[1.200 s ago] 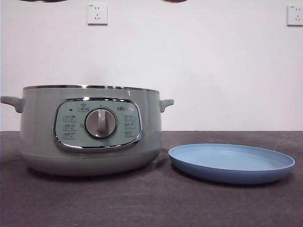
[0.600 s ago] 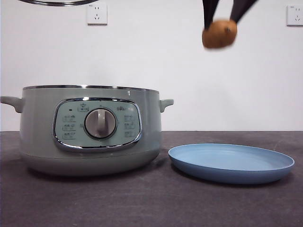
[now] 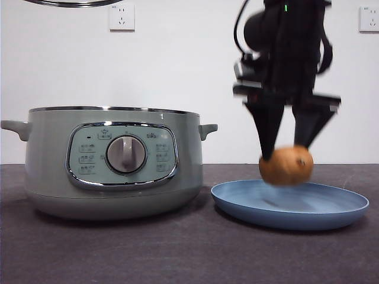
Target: Take the potato out from the steamer,put the potato on the plate,close the lid
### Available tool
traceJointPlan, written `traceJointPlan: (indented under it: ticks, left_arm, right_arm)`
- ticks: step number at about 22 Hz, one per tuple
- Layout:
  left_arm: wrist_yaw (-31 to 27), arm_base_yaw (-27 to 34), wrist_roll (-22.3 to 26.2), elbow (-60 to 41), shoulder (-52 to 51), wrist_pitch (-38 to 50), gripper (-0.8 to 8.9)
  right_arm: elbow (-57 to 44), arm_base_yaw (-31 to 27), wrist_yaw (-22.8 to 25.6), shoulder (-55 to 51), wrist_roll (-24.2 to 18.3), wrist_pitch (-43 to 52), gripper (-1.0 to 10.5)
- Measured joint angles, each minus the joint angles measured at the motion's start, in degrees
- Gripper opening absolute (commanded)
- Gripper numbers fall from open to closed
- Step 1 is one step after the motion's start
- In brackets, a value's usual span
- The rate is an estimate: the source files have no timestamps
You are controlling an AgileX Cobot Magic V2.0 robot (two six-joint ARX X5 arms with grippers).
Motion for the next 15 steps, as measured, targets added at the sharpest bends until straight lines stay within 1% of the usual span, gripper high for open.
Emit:
traceJointPlan:
  ticks: [3,6,9,11,15]
  left_arm:
    - [0.02,0.00,0.00,0.00,0.02,0.00,-0.08]
    - [0.02,0.00,-0.02,0.00,0.02,0.02,-0.08]
    - [0.02,0.00,-0.02,0.00,0.02,0.02,-0.08]
    - [0.02,0.00,-0.02,0.00,0.02,0.02,-0.08]
    - [0.02,0.00,-0.02,0.00,0.00,0.02,-0.08]
  right_arm:
    - [-6.54,0.00,-0.02,-0.02,0.04,7.19,-0.1]
    - [-8.15,-0.02,-0.02,-0.92,0.26,9.09,0.2]
    - [-8.15,-0.04,-0.02,-0.92,0.72,9.11,3.8]
    - [-8.15,-0.07,-0.02,-0.92,0.98,9.14,5.5]
    - [-8.39,-0.07,-0.02,-0.96,1.25,9.73,5.6]
